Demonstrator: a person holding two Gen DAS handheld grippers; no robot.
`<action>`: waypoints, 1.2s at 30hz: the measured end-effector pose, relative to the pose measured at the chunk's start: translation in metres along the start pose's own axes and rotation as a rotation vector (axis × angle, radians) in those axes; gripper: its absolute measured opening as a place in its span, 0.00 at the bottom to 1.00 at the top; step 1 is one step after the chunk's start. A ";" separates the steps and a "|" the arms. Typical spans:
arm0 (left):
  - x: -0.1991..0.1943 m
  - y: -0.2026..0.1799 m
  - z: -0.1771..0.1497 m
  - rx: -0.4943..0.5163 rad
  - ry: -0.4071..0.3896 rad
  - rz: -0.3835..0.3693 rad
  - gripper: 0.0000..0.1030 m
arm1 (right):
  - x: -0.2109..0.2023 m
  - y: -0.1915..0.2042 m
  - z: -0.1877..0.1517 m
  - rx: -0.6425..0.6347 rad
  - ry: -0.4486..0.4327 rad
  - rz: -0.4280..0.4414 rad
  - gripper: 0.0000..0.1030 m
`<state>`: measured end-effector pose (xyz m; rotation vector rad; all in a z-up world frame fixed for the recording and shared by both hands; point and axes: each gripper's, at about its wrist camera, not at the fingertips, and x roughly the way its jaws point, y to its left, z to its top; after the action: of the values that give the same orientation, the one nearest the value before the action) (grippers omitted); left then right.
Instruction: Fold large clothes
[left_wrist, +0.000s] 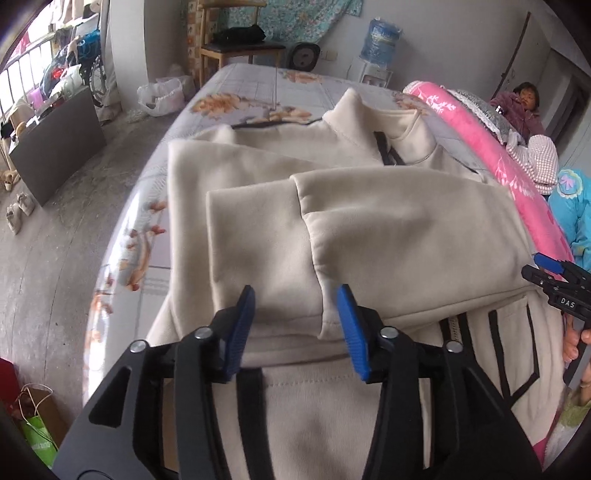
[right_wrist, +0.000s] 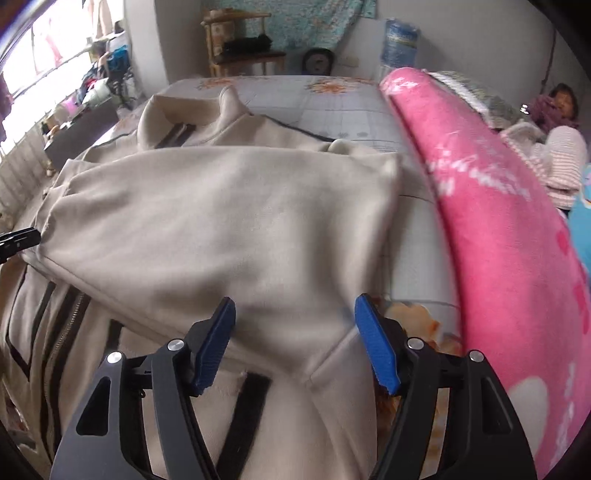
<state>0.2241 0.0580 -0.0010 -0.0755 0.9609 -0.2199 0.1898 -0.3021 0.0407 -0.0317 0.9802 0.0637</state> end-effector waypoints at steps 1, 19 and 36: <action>-0.010 0.000 -0.003 0.008 -0.018 0.000 0.53 | -0.012 0.002 -0.004 0.012 -0.010 0.038 0.64; -0.059 -0.042 -0.147 0.155 0.044 0.145 0.82 | -0.076 0.102 -0.144 0.053 0.030 -0.017 0.86; -0.132 0.022 -0.186 0.008 -0.097 0.201 0.85 | -0.066 0.101 -0.154 0.098 -0.005 -0.067 0.94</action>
<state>0.0020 0.1147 -0.0052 0.0182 0.8641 -0.0341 0.0184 -0.2129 0.0098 0.0256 0.9752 -0.0458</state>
